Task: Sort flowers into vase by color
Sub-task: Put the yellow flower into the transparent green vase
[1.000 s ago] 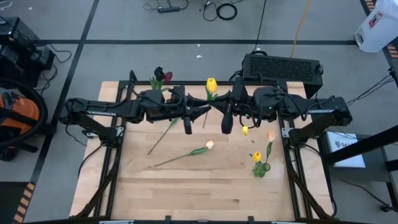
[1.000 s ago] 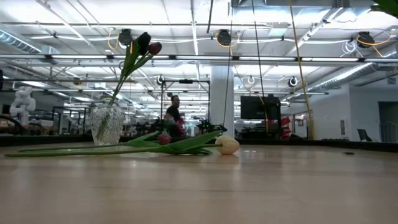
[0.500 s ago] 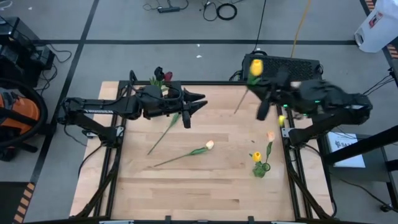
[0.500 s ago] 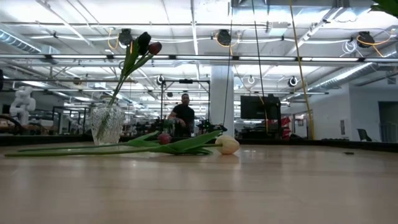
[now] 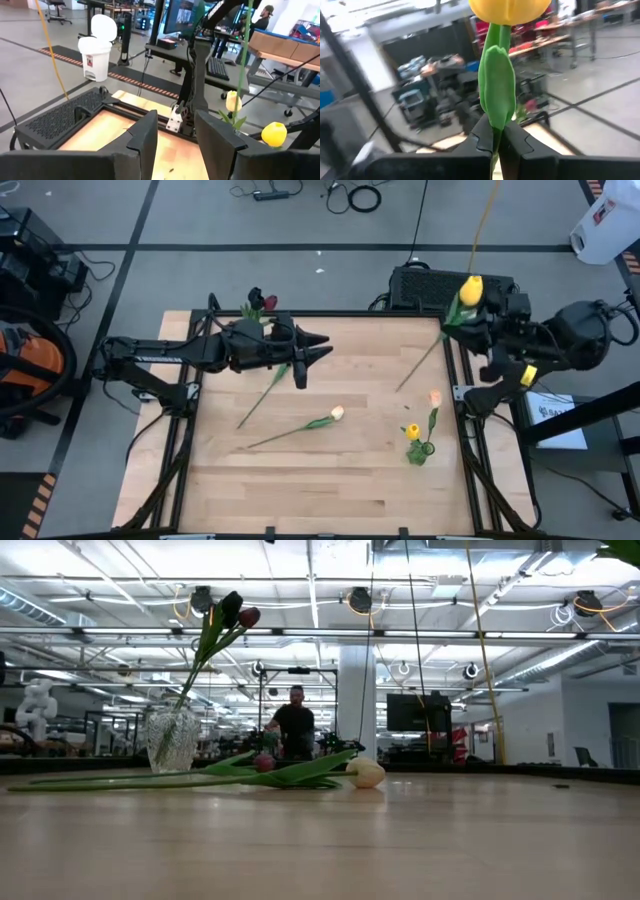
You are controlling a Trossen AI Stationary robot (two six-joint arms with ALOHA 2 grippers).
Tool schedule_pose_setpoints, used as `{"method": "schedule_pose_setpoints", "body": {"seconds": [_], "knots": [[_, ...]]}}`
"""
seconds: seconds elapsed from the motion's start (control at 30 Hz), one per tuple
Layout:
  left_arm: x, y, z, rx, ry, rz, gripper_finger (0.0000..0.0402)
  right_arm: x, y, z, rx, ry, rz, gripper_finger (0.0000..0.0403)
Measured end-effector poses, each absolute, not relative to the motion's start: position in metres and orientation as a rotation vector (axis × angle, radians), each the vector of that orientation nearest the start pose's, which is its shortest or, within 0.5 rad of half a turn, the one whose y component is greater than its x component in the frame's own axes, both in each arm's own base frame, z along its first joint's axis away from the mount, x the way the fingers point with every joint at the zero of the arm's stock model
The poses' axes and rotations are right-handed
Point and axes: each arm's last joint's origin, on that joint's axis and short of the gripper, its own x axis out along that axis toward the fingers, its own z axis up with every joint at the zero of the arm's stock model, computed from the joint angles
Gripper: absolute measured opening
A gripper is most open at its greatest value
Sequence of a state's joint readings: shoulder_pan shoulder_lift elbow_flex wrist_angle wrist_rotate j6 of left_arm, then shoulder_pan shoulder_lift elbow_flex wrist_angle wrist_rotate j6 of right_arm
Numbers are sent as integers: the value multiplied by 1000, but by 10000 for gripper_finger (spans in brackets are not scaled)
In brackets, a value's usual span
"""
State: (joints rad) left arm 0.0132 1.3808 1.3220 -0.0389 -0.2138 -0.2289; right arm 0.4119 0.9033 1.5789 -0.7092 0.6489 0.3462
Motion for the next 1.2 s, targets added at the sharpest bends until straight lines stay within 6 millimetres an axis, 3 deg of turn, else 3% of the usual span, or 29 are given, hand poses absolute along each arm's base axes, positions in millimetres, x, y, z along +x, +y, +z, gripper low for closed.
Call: {"method": "schedule_pose_setpoints", "body": {"seconds": [0.3,0.73,1.07,1.2], "knots": [[314,10,398,-219,76,237,136,68,16,496,503,139,-196,0],[314,10,398,-221,77,245,136,62,17,492,594,225,-49,0],[313,10,395,-214,107,246,136,48,12,462,593,536,-163,0],[313,10,392,-211,140,249,136,40,8,461,653,535,-164,0]]}}
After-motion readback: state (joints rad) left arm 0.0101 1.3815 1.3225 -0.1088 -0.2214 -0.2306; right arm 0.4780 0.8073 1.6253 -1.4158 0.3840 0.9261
